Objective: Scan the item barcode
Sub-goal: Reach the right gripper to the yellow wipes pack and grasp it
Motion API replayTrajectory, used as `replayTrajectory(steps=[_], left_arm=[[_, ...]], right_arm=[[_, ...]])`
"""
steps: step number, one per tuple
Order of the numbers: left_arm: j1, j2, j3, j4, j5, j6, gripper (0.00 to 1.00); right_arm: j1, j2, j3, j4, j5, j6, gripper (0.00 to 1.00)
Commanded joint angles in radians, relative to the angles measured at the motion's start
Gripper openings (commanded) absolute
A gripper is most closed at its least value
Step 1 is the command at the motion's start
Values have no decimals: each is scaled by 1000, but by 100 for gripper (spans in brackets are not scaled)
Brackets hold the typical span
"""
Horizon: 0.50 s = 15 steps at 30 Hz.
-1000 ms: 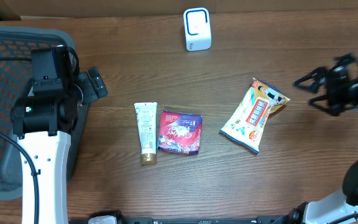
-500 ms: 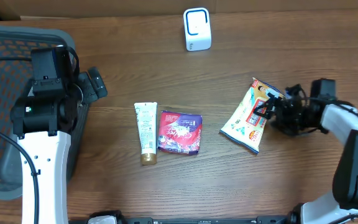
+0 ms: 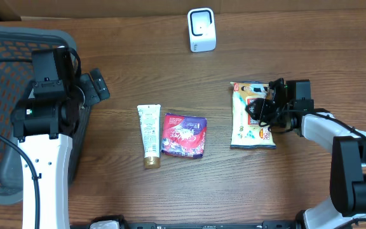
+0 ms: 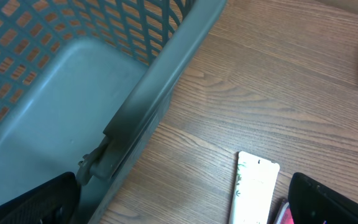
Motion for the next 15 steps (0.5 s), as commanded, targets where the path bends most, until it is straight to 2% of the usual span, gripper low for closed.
replayTrajectory(steps=[1,6,11,13,15], left_arm=[[-1,-8,13,-3,11,-10,100],[-1,-8,13,-3,11,-10,100],[-1,-8,13,-3,11,-10,100],[-1,-8,13,-3,11,-10,100],[-1,-8,13,-3,11,-10,100]], right_arm=[[1,29,-27,-14,89,32,4],[1,28,-26,-29,3,32,4],[-13,24,36,-127,-388,78,4],[-19,23,66,-168,-558,165,4],[-22,23,79,-198,-661,319,4]])
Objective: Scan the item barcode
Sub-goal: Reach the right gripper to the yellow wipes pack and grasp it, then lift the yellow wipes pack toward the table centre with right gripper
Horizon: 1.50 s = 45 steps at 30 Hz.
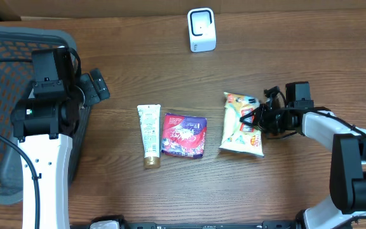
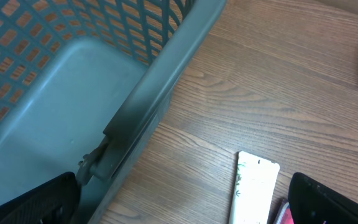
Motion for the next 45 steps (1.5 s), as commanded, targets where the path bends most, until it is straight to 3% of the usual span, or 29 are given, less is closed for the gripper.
replayTrajectory(steps=[1,4,8,12,17,21,22,24,25,26,27,29,36,39,43,45], left_arm=[[-1,-8,13,-3,11,-10,100],[-1,-8,13,-3,11,-10,100],[-1,-8,13,-3,11,-10,100],[-1,-8,13,-3,11,-10,100],[-1,-8,13,-3,11,-10,100],[-1,-8,13,-3,11,-10,100],[-1,-8,13,-3,11,-10,100],[-1,-8,13,-3,11,-10,100],[-1,-8,13,-3,11,-10,100],[-1,-8,13,-3,11,-10,100],[-1,-8,13,-3,11,-10,100],[-1,-8,13,-3,11,-10,100],[-1,-8,13,-3,11,-10,100],[-1,-8,13,-3,11,-10,100],[-1,-8,13,-3,11,-10,100],[-1,-8,13,-3,11,-10,100]], right_arm=[[-8,5,54,-32,-354,295,4],[-7,5,54,-91,-464,512,4],[-5,5,54,-169,-486,649,4],[1,5,54,-412,-418,834,4],[14,5,54,-679,-401,915,4],[14,5,54,-679,-377,978,4],[14,5,54,-666,-365,982,9],[14,5,54,-645,-332,982,31],[14,5,54,-642,-317,982,33],[14,5,54,-642,-307,993,43],[13,5,54,-642,-302,1007,63],[12,5,54,-626,-303,1027,88],[11,5,54,-492,-308,1128,93],[11,5,54,-300,-256,1122,98],[11,4,60,68,-191,938,100],[11,-5,88,117,-154,859,100]])
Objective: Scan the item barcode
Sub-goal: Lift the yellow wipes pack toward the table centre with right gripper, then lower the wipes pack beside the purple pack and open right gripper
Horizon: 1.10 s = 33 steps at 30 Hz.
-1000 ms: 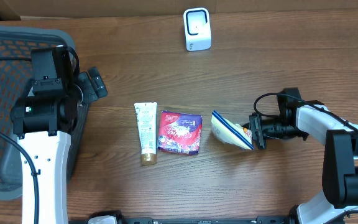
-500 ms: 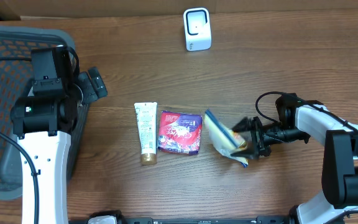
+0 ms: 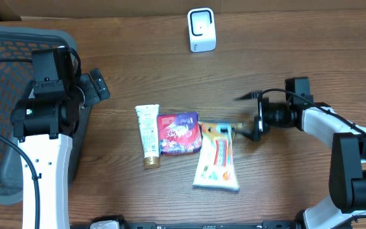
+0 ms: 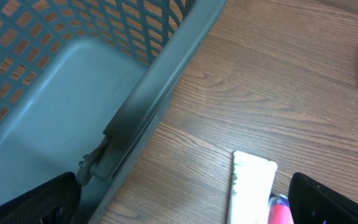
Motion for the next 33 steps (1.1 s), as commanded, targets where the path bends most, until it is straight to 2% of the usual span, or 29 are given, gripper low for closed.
replayTrajectory(steps=[1,3,7,13,15,17,20,24,27,30,33], left_arm=[[-1,-8,13,-3,11,-10,100],[-1,-8,13,-3,11,-10,100],[-1,-8,13,-3,11,-10,100],[-1,-8,13,-3,11,-10,100],[-1,-8,13,-3,11,-10,100],[-1,-8,13,-3,11,-10,100],[-1,-8,13,-3,11,-10,100],[-1,-8,13,-3,11,-10,100],[-1,-8,13,-3,11,-10,100],[-1,-8,13,-3,11,-10,100],[-1,-8,13,-3,11,-10,100]], right_arm=[[2,-21,55,31,100,-195,100],[2,-59,106,-45,193,-315,100],[11,-198,223,-323,400,-517,100],[43,-447,318,-766,690,-657,100],[69,-511,309,-903,784,-657,100],[90,-564,272,-1054,782,-609,100],[117,-598,196,-1143,786,-509,100],[215,-638,37,-1062,793,-310,100],[325,-645,-103,-871,787,-175,100],[405,-642,-206,-660,760,-163,100],[463,-642,-274,-508,844,-238,100]])
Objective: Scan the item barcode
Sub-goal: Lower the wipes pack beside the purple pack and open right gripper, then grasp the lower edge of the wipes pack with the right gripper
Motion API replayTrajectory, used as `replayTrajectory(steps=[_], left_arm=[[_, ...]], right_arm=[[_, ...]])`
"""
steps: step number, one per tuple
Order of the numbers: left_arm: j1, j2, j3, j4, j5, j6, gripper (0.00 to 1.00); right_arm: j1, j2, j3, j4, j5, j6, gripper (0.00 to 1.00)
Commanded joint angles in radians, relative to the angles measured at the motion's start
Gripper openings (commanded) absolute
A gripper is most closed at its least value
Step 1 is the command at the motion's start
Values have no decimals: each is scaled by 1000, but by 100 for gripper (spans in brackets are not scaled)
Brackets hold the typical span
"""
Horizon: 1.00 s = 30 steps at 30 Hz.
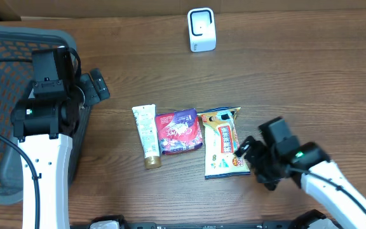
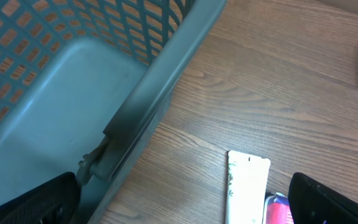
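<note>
The white barcode scanner [image 1: 201, 30] stands at the table's far edge. A yellow and orange snack bag [image 1: 222, 150] lies flat near the middle, beside a pink and purple pouch [image 1: 181, 131] and a white tube [image 1: 146, 135]. My right gripper [image 1: 247, 152] is at the bag's lower right edge and touches it; its jaws are not clear from above. My left gripper [image 1: 96, 86] hangs open beside the basket, holding nothing. In the left wrist view the tube [image 2: 247, 186] and a corner of the pouch [image 2: 277, 209] lie between its wide-set fingers [image 2: 328, 199].
A grey mesh basket [image 1: 5, 44] fills the left side, its rim [image 2: 160, 93] right by my left gripper. A small orange object shows at the right edge of the table. My left arm stands over the basket's near side.
My right arm has moved from the right middle of the table to the front, its gripper now at the bag's lower right. The bag lies straighter and a little farther back. Tube and pouch have shifted slightly left.
First my right gripper was on the snack bag at the right of the table. Then the bag was nearer the pouch. Later it lay slanted against the pouch with my gripper open and apart from it. Now the gripper is at its lower right. My left arm stayed still.
</note>
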Motion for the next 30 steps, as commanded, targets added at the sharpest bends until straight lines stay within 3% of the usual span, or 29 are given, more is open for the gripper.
replayTrajectory(steps=[1,3,5,8,11,14,16,26,30], left_arm=[[-1,-8,13,-3,11,-10,100],[-1,-8,13,-3,11,-10,100],[-1,-8,13,-3,11,-10,100],[-1,-8,13,-3,11,-10,100],[-1,-8,13,-3,11,-10,100],[-1,-8,13,-3,11,-10,100],[-1,-8,13,-3,11,-10,100],[-1,-8,13,-3,11,-10,100],[-1,-8,13,-3,11,-10,100]], right_arm=[[47,-16,-51,80,98,-30,100],[50,-16,-61,118,121,-117,100],[50,-15,-63,177,108,-294,100],[50,-1,-65,268,-39,-557,100],[50,32,-65,297,-129,-703,100],[49,95,-65,283,-123,-732,100],[48,137,-65,264,-71,-719,93],[-7,195,-65,263,-57,-683,95],[-7,233,-65,277,59,-591,98]])
